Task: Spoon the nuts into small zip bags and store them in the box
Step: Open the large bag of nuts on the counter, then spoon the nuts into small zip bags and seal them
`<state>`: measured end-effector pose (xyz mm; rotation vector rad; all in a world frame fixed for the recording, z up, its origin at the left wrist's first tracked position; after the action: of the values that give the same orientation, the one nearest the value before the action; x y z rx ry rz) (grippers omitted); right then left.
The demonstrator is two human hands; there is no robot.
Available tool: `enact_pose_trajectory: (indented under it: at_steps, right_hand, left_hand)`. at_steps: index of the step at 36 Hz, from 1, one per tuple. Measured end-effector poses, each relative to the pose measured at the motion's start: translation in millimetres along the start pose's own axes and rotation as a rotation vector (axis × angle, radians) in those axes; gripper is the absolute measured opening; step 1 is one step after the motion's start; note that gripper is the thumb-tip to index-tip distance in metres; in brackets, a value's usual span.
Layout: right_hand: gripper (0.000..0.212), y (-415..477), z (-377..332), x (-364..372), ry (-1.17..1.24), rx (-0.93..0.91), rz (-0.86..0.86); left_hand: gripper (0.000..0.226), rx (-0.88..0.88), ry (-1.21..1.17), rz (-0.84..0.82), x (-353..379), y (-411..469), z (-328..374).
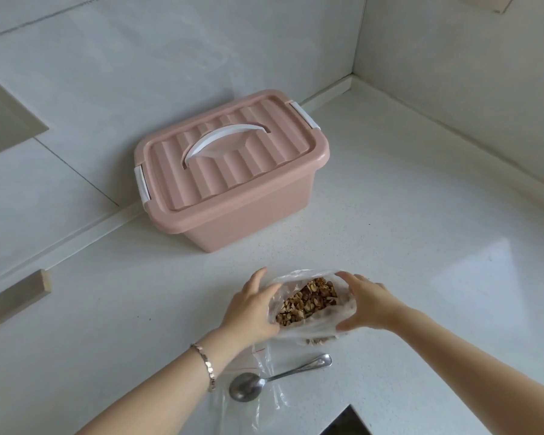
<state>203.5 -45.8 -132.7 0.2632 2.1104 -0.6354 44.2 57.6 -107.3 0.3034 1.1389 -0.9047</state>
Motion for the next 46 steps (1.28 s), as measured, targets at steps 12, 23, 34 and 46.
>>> enact_pose_trajectory:
  at_steps: [12, 23, 34, 46]
  right_hand:
    - [0.096, -9.9, -11.8, 6.1, -0.179, 0.022, 0.069]
    - [0.036, -67.2, -77.7, -33.4, 0.082, -0.196, 0.597]
    - [0.045, -62.4, -132.9, 103.0, 0.055, -0.035, 0.005]
    - [0.024, -51.3, -150.5, 84.6, 0.432, 0.029, 0.181]
  left_hand:
    - [0.091, -0.092, -0.051, -0.074, 16.9, 7.9, -18.6]
    - [0.031, -0.287, -0.43, 0.512, -41.4, -64.2, -59.5]
    - [0.048, -0.524, -0.192, 0.334, 19.1, -107.7, -95.3]
    - [0.018, -0.501, -0.59, 0.454, -13.8, -107.2, -88.6]
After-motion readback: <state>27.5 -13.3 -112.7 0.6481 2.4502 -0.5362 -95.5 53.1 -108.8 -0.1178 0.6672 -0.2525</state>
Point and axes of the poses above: each hand's wrist, its own y-axis towards the middle knuckle, its own x-axis out of the palm, z = x × y, the point moved 9 cm from there along y, towards the middle knuckle, and after that the axes turned 14 degrees about z, right-handed, at the moved point
